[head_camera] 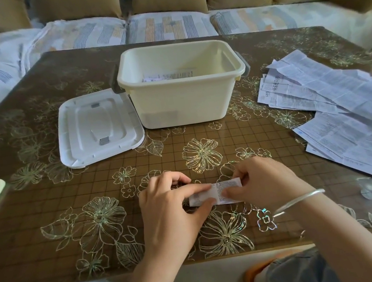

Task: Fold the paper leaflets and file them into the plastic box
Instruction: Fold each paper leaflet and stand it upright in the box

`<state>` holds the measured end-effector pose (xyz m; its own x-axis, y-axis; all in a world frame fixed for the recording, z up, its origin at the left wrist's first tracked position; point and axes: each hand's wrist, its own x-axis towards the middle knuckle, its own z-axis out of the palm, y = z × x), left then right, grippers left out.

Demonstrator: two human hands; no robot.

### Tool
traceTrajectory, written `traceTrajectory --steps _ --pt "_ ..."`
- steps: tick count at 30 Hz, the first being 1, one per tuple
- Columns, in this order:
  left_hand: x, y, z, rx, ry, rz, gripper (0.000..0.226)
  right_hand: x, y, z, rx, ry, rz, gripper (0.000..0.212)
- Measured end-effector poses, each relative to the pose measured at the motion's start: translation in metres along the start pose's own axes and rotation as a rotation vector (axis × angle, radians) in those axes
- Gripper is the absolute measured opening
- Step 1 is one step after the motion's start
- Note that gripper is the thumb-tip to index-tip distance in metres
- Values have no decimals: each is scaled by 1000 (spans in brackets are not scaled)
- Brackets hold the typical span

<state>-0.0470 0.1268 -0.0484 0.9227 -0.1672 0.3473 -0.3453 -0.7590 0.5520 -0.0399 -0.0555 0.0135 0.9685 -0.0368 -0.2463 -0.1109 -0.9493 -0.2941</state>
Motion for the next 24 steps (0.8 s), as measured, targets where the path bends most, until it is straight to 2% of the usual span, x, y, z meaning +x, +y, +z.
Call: traceTrajectory --steps 3,7,8,12,19,24 --pt "0 1 0 -6 4 -3 34 -9 6 2 195 65 -19 34" --pt "0 2 -1 2 4 8 36 -26 4 4 654 88 -111 39" --pt "0 2 -2 5 4 9 36 -29 4 9 707 113 -142 38" --pt "0 2 -1 19 7 5 41 -35 4 31 508 326 -281 14" --pt "2 3 -4 34 -22 -25 46 -26 8 48 192 426 -468 21" --pt "-2 -6 -15 -172 -122 12 47 -21 4 43 117 403 -516 23"
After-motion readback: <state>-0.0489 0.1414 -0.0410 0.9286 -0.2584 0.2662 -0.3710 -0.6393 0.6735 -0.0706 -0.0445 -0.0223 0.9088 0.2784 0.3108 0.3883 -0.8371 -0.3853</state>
